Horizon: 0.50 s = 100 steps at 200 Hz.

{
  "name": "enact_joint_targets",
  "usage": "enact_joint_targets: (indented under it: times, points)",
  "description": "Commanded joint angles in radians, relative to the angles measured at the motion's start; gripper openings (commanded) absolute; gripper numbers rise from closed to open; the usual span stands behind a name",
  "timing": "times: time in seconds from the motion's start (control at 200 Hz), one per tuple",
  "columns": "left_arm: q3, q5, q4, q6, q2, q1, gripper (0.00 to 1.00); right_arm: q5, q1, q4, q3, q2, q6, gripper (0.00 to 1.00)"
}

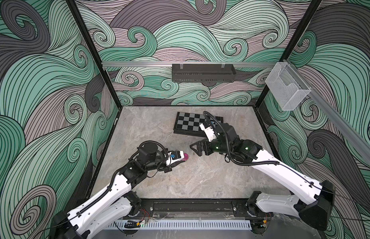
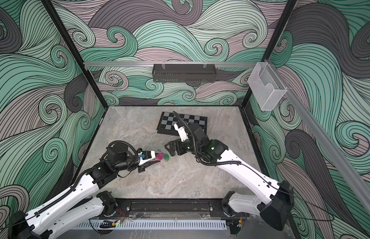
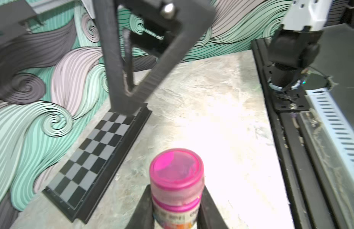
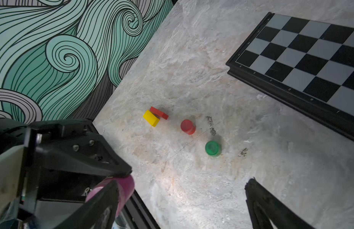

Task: Close the paint jar lid
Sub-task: Screw the lid onto the paint jar.

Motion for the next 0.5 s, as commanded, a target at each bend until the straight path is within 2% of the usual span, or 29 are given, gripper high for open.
enact_joint_targets:
  times: [0.0,0.13,0.205,0.27,0.41,0.495]
  points:
    - [0.057,0.125,-0.047,0.027,0.028,-0.003,0.07,-0.339,-0.084,0.200,-0.058,-0.005,-0.244,0.99]
    - [0.087,0.178,-0.112,0.030,0.064,-0.002,0.07,-0.566,-0.097,0.213,-0.061,-0.012,-0.459,0.99]
    - [0.098,0.209,-0.141,0.034,0.081,-0.003,0.07,-0.652,-0.095,0.213,-0.080,-0.013,-0.581,0.94]
    - [0.106,0.230,-0.160,0.035,0.093,-0.003,0.07,-0.648,-0.077,0.191,-0.086,-0.013,-0.684,0.88]
    - [0.117,0.247,-0.187,0.040,0.111,-0.002,0.07,-0.580,-0.026,0.132,-0.082,-0.003,-0.856,0.87]
    - [0.120,0.248,-0.194,0.041,0.117,-0.003,0.07,-0.590,-0.004,0.115,-0.090,0.003,-0.931,0.86]
